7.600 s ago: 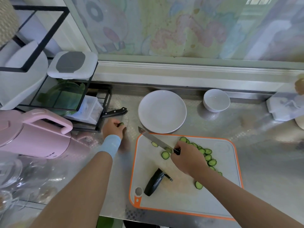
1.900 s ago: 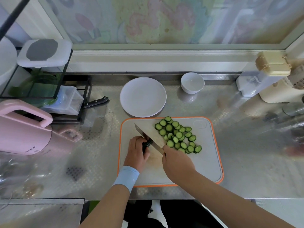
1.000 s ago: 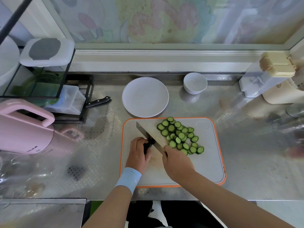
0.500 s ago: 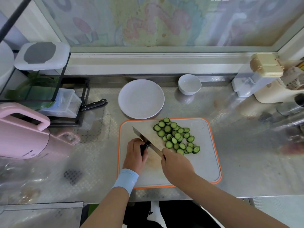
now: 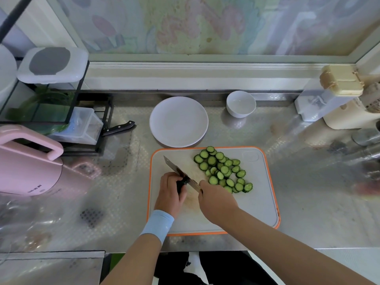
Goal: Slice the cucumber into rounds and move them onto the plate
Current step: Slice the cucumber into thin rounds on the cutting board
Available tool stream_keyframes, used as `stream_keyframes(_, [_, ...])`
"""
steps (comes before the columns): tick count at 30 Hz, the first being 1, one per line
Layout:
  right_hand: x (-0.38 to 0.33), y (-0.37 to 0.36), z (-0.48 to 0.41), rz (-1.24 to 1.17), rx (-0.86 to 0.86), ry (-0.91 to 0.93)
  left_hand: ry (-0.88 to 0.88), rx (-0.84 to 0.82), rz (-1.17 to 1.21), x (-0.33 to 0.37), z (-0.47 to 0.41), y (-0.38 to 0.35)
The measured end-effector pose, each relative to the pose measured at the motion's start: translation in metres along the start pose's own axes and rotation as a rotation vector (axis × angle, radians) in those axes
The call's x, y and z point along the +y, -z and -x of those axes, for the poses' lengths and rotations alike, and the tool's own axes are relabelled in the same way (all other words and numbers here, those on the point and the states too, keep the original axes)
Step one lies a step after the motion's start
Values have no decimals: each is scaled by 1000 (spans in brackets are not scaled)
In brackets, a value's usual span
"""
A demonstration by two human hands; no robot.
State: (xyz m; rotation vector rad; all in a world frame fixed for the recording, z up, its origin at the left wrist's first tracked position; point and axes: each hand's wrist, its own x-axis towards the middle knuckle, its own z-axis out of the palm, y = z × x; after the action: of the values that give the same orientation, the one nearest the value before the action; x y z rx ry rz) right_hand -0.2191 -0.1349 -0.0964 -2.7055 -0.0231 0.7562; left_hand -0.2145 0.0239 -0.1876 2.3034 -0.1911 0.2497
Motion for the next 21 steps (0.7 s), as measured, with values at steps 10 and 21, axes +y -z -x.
stream_keyframes(10, [2,-12,-14,-54,5,21,2,3,-11,4,0,3])
stream_keyframes(21, [12,3,10,-153,48,3,46,-8,-8,6,7,5])
